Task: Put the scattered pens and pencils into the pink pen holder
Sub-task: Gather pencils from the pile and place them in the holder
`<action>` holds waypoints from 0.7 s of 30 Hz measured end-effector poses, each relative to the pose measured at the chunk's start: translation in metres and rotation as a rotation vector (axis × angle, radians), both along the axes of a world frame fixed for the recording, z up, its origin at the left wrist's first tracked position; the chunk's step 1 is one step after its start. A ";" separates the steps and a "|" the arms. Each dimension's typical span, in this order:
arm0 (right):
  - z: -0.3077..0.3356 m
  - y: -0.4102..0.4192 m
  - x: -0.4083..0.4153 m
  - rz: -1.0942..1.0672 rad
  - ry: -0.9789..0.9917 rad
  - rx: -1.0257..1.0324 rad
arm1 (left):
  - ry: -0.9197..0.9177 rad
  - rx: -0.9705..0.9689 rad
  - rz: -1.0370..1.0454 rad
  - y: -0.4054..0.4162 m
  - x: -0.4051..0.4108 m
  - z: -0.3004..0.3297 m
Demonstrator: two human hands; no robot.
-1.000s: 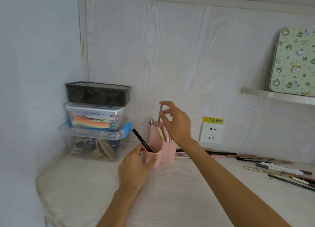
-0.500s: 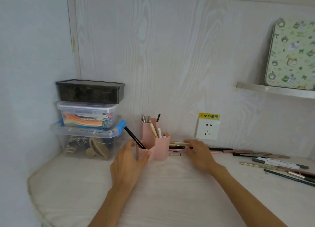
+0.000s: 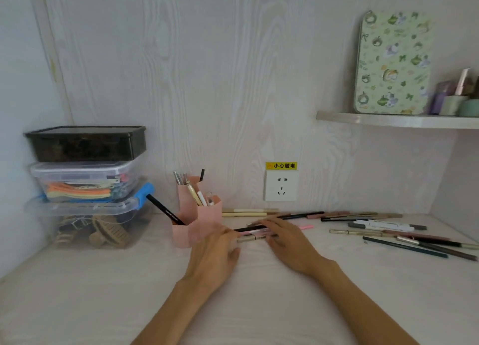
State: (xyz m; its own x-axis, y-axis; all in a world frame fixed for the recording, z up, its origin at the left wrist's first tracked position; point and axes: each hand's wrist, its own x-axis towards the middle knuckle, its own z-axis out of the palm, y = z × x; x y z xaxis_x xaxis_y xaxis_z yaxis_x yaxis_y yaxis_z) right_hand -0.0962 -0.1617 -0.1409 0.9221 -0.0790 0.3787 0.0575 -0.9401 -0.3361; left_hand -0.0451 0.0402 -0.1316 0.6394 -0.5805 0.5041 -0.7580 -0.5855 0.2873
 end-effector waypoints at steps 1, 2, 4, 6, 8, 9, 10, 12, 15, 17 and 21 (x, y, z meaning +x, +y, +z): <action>0.001 -0.001 -0.003 -0.003 -0.051 0.072 | 0.009 0.015 0.002 -0.009 0.000 -0.001; 0.002 -0.002 -0.004 -0.016 -0.100 0.130 | 0.016 0.027 0.012 -0.015 0.002 -0.001; 0.006 -0.005 -0.005 -0.072 -0.154 0.196 | 0.028 0.050 0.032 -0.024 0.005 -0.002; 0.008 -0.007 -0.006 -0.122 -0.131 0.164 | 0.067 0.025 0.055 -0.028 0.008 -0.004; 0.006 -0.009 -0.005 -0.118 -0.078 0.090 | 0.130 -0.033 0.074 -0.029 0.010 -0.007; 0.004 -0.009 -0.004 -0.102 -0.057 0.070 | 0.144 -0.050 0.075 -0.028 0.010 -0.008; 0.004 -0.008 -0.003 -0.087 -0.049 0.063 | 0.149 -0.068 0.071 -0.026 0.010 -0.010; 0.003 -0.005 -0.001 -0.079 -0.055 0.073 | 0.161 -0.148 0.056 -0.020 0.009 -0.010; 0.001 -0.007 -0.001 -0.116 -0.046 0.083 | 0.155 -0.389 0.047 -0.011 0.004 -0.002; 0.001 -0.010 -0.004 -0.135 -0.016 0.053 | 0.106 -0.535 0.034 -0.005 0.000 0.005; 0.005 -0.005 -0.006 -0.136 -0.024 0.002 | 0.096 -0.795 -0.047 0.007 -0.008 0.017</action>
State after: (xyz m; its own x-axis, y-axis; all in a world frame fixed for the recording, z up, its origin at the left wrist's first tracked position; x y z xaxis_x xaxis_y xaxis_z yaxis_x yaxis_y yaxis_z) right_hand -0.1022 -0.1662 -0.1360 0.8936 -0.2037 0.3999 -0.0628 -0.9391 -0.3380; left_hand -0.0533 0.0470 -0.1141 0.6847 -0.0980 0.7222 -0.7277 -0.1469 0.6699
